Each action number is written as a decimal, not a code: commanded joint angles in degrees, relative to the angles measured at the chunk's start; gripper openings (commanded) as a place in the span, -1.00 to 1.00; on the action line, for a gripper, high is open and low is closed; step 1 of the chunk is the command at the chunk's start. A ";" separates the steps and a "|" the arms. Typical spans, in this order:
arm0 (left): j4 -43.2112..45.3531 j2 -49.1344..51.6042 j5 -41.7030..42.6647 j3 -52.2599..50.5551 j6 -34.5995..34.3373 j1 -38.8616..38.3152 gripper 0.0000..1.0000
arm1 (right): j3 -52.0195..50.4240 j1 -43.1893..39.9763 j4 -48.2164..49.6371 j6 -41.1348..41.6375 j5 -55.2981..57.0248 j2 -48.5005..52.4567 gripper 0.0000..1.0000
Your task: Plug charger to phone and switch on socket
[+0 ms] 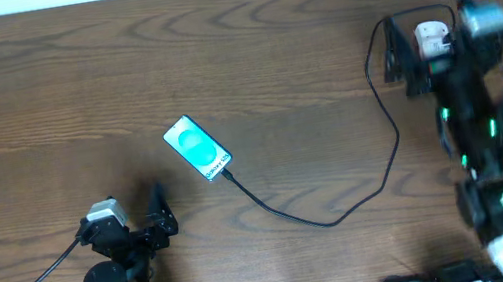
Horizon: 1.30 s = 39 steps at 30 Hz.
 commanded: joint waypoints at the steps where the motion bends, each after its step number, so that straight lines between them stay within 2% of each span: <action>1: -1.36 -0.35 0.26 -0.92 0.76 0.24 0.79 | -11.93 0.04 7.37 -0.35 -0.09 -7.10 0.99; 6: -1.36 -0.35 0.26 -0.92 0.76 0.24 0.80 | -28.63 -1.03 14.78 -0.33 0.31 -18.78 0.99; 11: -1.36 -0.35 0.26 -0.94 0.76 0.24 0.79 | -39.30 -2.21 14.12 -0.20 0.04 -27.98 0.98; 14: -1.36 -0.35 0.26 -0.92 0.76 0.24 0.80 | -39.01 -2.49 3.80 -0.09 0.07 -31.08 0.99; 24: -1.36 -0.35 0.26 -0.92 0.76 0.24 0.79 | -39.01 -2.84 -21.68 0.92 0.24 -37.18 0.98; 39: -1.36 -0.35 0.26 -0.92 0.76 0.24 0.79 | -38.99 -2.93 -22.80 0.33 0.52 -37.86 0.99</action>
